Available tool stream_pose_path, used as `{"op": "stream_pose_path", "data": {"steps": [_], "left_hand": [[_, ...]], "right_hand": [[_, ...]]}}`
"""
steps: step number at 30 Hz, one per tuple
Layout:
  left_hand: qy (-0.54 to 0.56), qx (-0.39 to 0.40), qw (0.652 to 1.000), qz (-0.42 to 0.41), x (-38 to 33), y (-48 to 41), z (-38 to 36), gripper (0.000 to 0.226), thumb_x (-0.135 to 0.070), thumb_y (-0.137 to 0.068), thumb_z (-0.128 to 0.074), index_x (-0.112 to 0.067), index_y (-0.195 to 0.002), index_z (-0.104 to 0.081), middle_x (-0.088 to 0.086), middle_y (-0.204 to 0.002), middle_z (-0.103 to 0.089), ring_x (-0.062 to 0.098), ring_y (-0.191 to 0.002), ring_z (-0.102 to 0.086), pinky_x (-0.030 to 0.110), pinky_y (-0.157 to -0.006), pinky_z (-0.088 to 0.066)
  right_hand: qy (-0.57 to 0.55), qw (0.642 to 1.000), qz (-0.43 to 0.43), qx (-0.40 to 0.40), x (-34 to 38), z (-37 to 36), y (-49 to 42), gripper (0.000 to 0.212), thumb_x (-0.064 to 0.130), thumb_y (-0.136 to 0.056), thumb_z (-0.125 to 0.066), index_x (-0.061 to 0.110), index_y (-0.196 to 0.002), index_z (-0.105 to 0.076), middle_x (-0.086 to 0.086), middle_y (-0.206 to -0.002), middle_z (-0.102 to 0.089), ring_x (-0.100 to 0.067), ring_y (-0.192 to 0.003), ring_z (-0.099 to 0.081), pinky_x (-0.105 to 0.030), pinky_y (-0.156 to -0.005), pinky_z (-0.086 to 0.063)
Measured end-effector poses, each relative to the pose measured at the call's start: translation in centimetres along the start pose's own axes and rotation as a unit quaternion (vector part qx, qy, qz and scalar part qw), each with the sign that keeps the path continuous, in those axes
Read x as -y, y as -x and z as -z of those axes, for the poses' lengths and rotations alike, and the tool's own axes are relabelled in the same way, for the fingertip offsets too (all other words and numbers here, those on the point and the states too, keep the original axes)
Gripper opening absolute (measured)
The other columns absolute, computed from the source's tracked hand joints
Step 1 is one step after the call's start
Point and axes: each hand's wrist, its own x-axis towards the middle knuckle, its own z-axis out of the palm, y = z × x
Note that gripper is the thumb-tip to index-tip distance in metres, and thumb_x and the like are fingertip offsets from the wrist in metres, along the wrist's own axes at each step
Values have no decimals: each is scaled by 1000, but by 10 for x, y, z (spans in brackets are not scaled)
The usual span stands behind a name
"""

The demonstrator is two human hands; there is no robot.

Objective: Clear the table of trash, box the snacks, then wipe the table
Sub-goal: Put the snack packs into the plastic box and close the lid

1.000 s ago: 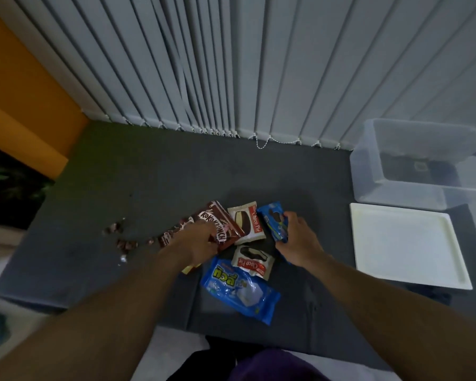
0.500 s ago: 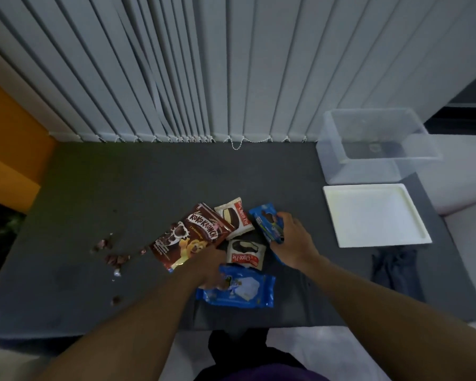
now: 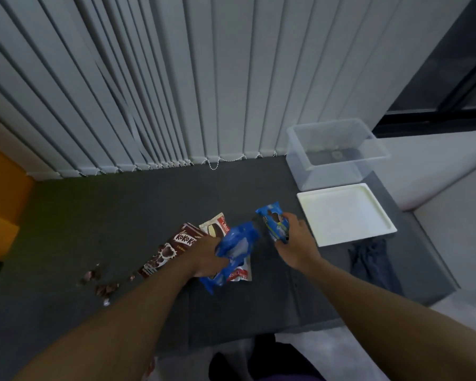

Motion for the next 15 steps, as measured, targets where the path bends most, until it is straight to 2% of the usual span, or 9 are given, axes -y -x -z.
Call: {"op": "stream_pose_path", "data": {"steps": [1,5,9,12,15], "left_hand": [[18,-30,999,14,-4,-1,1,8,-18,-86,-67,-24,-86,-62,-4,-81,-65,11,-75,-64,28,-67,-52],[81,-122,988,52,-26,-13,8,13,-19,-83,-69,-15,-95,-64,0,-87,-69,14,-79,-67,34,-67,-57],[124,-166,976,64,-53,-34,11,17,-25,-89,-65,-23,-102,-54,-2,-97,-63,16,-89,-63,31,-76,-50],[155,-193,966,81,-78,-53,13,20,-23,-89,-64,-23,-105,-52,-5,-96,-60,17,-92,-60,29,-78,-44],[177,-217,955,98,-105,-75,16,24,-26,-88,-66,-22,-109,-55,-1,-104,-61,19,-93,-59,30,-78,-45]], "right_hand": [[-2,1000,4,-2,-2,3,-1,66,18,-83,-67,26,-141,-36,-6,-120,-48,-26,-106,-58,-37,-86,-51],[-16,1000,15,-2,-5,14,-9,64,19,-89,-65,27,-145,-35,-4,-124,-46,-20,-108,-58,-26,-81,-49],[-36,998,45,-12,-5,28,-26,60,22,-90,-65,29,-144,-38,-1,-122,-47,-12,-102,-56,-22,-81,-47],[-53,995,79,-26,-4,43,-43,58,23,-89,-67,30,-141,-41,3,-119,-48,-8,-100,-55,-8,-74,-42],[-62,992,102,-49,-8,61,-65,56,24,-88,-70,30,-138,-43,5,-118,-49,-5,-97,-53,-4,-67,-40]]}}
